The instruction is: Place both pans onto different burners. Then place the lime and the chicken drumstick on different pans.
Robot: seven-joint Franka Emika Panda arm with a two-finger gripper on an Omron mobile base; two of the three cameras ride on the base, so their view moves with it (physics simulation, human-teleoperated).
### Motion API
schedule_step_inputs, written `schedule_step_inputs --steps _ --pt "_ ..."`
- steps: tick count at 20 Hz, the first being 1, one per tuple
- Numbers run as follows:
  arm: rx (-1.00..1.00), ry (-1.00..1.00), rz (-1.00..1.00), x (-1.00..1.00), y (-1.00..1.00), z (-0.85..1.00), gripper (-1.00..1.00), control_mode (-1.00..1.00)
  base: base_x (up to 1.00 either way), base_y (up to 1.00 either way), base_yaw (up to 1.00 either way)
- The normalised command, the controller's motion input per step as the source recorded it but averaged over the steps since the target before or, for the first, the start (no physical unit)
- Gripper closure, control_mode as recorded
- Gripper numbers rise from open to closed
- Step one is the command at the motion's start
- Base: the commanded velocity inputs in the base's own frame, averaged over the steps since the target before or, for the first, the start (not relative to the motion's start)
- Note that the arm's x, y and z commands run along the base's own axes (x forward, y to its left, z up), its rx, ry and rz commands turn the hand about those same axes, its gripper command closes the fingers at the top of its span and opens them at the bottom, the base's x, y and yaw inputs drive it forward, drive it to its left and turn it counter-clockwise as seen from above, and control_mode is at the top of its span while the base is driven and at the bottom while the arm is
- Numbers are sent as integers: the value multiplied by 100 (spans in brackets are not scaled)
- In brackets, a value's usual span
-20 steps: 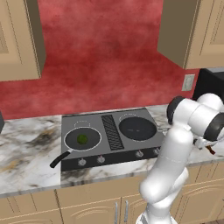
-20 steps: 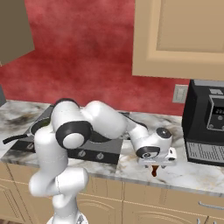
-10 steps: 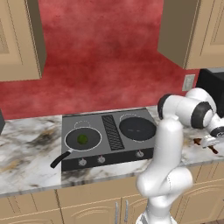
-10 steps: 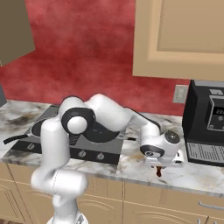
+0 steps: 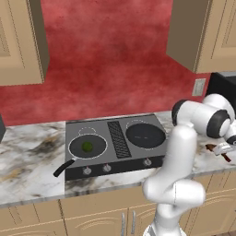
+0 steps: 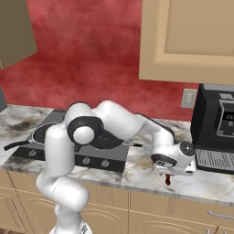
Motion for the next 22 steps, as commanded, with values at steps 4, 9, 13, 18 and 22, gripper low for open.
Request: schedule_step_inputs --steps 4,9,13,18,22 --pt "-3 -4 0 0 25 13 100 -100 0 0 0" --pt "-5 0 0 0 36 49 100 -100 0 0 0" --pt "-8 0 0 0 38 55 100 -100 0 0 0" --pt "-8 0 0 0 38 49 100 -100 0 0 0" --pt "-7 0 0 0 44 37 100 -100 0 0 0"
